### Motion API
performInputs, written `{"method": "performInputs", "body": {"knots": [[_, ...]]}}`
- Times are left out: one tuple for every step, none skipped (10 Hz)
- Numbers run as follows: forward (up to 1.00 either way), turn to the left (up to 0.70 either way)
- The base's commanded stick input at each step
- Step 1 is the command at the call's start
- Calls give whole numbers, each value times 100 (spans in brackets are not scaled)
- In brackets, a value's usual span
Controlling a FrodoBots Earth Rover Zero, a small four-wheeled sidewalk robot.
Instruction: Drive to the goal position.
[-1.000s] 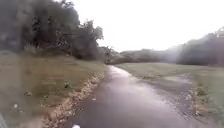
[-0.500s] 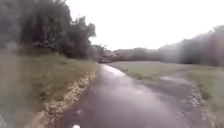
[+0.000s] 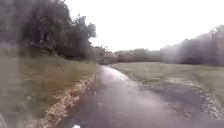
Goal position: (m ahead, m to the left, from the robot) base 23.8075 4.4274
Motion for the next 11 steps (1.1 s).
{"method": "performInputs", "body": {"knots": [[85,-19],[85,-13],[85,-5],[85,-1],[85,0],[85,0],[85,0],[85,0],[85,0],[85,0],[85,0]]}}
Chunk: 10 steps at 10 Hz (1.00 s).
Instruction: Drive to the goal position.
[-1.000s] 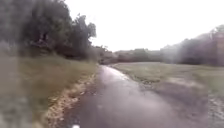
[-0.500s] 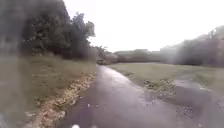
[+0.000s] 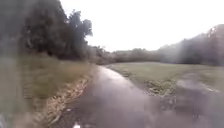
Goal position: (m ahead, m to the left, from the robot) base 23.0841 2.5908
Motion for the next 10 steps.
{"method": "performInputs", "body": {"knots": [[85,0],[85,0],[85,0],[85,0],[85,0],[85,0],[85,0],[85,0],[85,0],[85,0]]}}
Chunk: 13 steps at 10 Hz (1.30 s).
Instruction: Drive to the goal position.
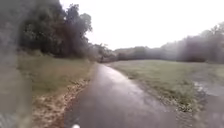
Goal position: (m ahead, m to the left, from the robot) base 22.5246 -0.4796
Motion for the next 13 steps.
{"method": "performInputs", "body": {"knots": [[85,0],[85,0],[85,0],[85,0],[85,0],[85,0],[85,0],[85,0],[85,0],[85,0],[85,0],[85,0],[85,0]]}}
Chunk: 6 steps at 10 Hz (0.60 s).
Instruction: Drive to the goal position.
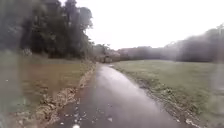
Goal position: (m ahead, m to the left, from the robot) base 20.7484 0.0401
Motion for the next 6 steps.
{"method": "performInputs", "body": {"knots": [[85,0],[85,0],[85,0],[85,0],[85,16],[85,21]]}}
